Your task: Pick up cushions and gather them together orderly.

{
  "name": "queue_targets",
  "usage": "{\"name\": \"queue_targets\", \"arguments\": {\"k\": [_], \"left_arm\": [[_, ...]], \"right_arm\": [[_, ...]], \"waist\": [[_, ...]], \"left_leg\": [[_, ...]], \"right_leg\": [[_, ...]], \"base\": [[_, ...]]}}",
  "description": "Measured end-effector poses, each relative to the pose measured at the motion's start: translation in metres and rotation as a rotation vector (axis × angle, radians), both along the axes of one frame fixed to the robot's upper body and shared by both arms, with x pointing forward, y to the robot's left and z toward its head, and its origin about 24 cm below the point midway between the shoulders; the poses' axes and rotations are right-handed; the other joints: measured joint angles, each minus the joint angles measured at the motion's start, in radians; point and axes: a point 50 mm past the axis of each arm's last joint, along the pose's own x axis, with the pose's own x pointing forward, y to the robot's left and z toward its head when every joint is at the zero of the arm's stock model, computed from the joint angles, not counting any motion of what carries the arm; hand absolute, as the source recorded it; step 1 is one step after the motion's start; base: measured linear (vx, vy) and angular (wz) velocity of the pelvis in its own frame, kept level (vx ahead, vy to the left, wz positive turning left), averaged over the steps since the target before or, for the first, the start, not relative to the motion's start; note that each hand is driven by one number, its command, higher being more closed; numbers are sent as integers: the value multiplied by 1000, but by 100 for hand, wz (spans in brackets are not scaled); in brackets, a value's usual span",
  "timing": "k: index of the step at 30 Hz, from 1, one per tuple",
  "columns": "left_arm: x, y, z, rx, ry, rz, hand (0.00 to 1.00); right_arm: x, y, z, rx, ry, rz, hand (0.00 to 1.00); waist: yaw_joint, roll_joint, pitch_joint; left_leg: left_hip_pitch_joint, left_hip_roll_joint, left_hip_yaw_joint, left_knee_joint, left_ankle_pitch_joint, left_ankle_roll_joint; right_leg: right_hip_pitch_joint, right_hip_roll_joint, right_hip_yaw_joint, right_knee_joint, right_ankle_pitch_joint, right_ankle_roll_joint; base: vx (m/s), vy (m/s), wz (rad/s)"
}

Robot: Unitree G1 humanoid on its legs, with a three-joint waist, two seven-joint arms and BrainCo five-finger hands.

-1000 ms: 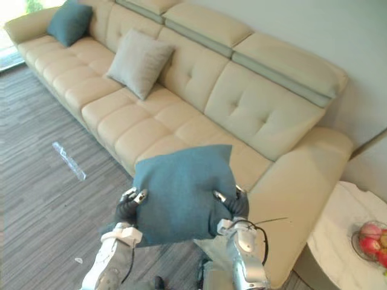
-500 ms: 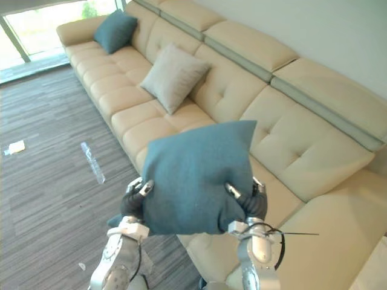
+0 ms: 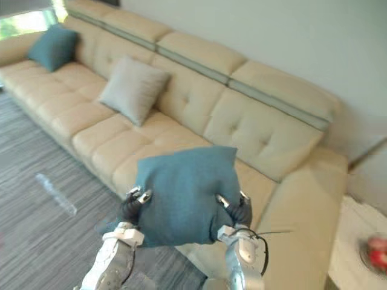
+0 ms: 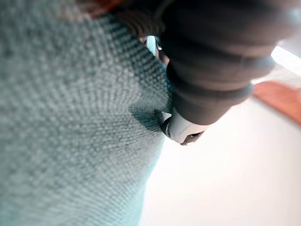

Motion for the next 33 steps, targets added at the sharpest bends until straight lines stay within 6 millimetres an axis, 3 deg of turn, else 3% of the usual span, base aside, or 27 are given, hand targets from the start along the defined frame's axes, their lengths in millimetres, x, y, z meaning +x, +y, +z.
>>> {"name": "queue_targets", "arguments": {"k": [3,5,6,8,9,10,12,13,15,16,17,18,19,22,25,27,31,33], "left_arm": [[-1,-7,-1,-27,21,-8,100],[-3,-9,-2,-39,27,-7,100],[-6,-9,0,-49,18,-8,100],[-10,-10,6,-71,-5,-7,100],[-13,-9,10,-81,-20,-3,100],[-15,-10,13,-93,-33,-6,100],[-15,-11,14,-99,-43,-3,100],[-15,-11,14,-99,-42,-2,100],[-16,-10,13,-96,-37,-1,100],[-19,-11,11,-94,-28,0,100],[-21,-10,9,-88,-18,1,100],[-24,-7,5,-65,3,0,100],[-23,-7,6,-63,-4,0,100],[-23,-6,6,-60,-6,2,100],[-22,-5,7,-59,-18,8,100],[-20,-5,9,-59,-30,9,100],[-16,-5,10,-54,-40,3,100],[-13,-7,8,-51,-32,-6,100]], "right_arm": [[-10,-7,-6,-10,33,-20,100],[-20,-9,-5,-10,39,-31,100],[-25,-10,2,-10,15,-37,100],[-28,-11,13,-8,-30,-36,100],[-28,-10,17,-4,-48,-31,100],[-27,-11,20,-8,-62,-32,100],[-25,-10,21,-7,-71,-30,100],[-25,-10,21,-7,-71,-29,100],[-24,-10,19,-11,-62,-26,100],[-24,-11,18,-19,-59,-24,100],[-24,-11,16,-24,-48,-18,100],[-27,-8,7,-18,-4,-6,100],[-28,-7,6,-15,2,-2,100],[-26,-2,8,9,-8,-5,100],[-23,0,9,8,-17,-4,100],[-21,1,10,-11,-21,2,100],[-15,-2,1,-17,9,0,100],[-16,-5,-2,-23,26,-8,100]], "waist": [[-26,22,10],[-29,28,14],[-24,41,22],[-5,73,26],[7,59,26],[17,61,22],[32,60,22],[43,57,23],[58,49,27],[57,61,21],[62,67,17],[50,31,-1],[46,13,-3],[48,-9,2],[51,-3,7],[51,4,11],[46,9,12],[40,23,18]], "left_leg": [[54,11,-18,-30,16,-24],[62,40,-39,64,17,-26],[24,81,-78,216,23,-15],[-61,135,-139,413,82,42],[-111,147,-160,501,115,51],[-133,136,-183,477,34,49],[-155,102,-224,367,-43,71],[-176,59,-305,285,-59,67],[-193,-5,-445,138,-37,38],[-182,-22,-506,28,21,22],[-163,-25,-510,24,84,-60],[-151,-41,-451,37,67,-35],[-157,-50,-420,74,51,-16],[-141,-61,-329,105,28,18],[-78,-70,-253,86,2,34],[-51,-71,-210,50,-6,31],[-64,-74,-220,11,-1,24],[-71,-72,-234,-16,17,5]], "right_leg": [[61,20,-16,-19,-13,3],[118,33,-27,-16,-46,7],[150,47,-22,-10,-71,7],[168,73,9,-14,-98,-11],[170,71,47,-20,-114,-16],[170,71,82,-28,-117,-14],[171,69,140,-40,-118,-12],[171,67,185,-49,-119,-11],[171,54,247,-50,-127,10],[170,53,278,-48,-127,51],[168,53,309,-45,-127,77],[171,28,345,-66,-106,90],[167,11,349,-84,-72,97],[147,-18,382,-87,-28,107],[75,-34,379,19,0,102],[25,-45,321,58,7,91],[34,-41,230,-49,11,84],[32,-32,219,-79,25,99]], "base": [[204,-81,-2],[150,-80,15],[113,-86,-15],[126,-32,-47],[170,40,-66],[165,68,-63],[195,117,-78],[201,198,-98],[171,275,-111],[215,365,-122],[275,425,-108],[250,325,-91],[240,318,-79],[161,282,-82],[58,189,-87],[2,69,-69],[-47,-33,-37],[-64,-75,-5]]}}
